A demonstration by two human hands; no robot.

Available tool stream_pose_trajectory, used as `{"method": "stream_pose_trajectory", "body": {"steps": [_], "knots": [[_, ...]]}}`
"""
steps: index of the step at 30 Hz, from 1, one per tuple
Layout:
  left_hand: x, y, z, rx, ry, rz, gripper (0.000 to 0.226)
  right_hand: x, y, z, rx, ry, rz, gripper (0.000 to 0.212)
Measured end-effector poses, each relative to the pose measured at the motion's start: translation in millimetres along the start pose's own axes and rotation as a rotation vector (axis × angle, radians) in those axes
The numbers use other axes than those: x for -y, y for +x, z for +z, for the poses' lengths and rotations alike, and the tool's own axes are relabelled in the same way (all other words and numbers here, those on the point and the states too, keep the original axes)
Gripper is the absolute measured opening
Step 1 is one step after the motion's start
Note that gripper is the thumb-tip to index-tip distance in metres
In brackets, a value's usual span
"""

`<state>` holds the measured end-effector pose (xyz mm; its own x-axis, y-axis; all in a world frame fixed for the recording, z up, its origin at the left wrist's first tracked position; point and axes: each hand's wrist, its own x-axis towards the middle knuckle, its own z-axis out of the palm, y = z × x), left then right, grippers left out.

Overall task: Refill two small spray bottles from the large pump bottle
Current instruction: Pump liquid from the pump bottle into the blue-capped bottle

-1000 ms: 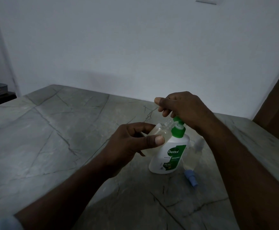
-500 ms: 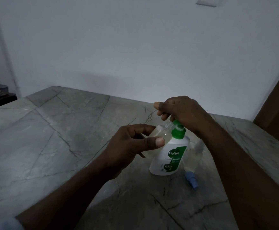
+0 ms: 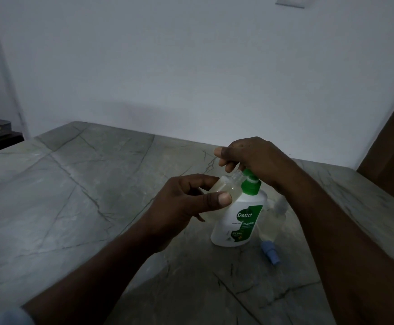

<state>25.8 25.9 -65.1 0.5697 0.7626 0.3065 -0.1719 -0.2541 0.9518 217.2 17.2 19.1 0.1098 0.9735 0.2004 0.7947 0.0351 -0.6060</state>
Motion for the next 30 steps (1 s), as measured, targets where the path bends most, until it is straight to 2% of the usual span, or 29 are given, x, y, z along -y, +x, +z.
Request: {"method": "stream_pose_trajectory", "body": {"steps": [10,20,23,30], "knots": [[0.7,0.5,-1.1,0.012,-0.002,0.005,0.043,-4.4,-1.5,-4.6,-0.232,-0.01,-0.075,0.042],[1.9,-0.7,-0.6,0.011,-0.002,0.003,0.044,3.9,-2.9,-0.8,-0.041,-0.005,0.008,0.041],[2.7,-0.4,-1.0,0.01,-0.024,0.008,0.043,4.2,-3.5,-0.7,-0.04,-0.02,0.001,0.043],[1.8,-0.4,-0.6,0.009,-0.013,0.008,0.043,0.3,-3.8,-3.9,-0.322,0.115,-0.094,0.044]]}}
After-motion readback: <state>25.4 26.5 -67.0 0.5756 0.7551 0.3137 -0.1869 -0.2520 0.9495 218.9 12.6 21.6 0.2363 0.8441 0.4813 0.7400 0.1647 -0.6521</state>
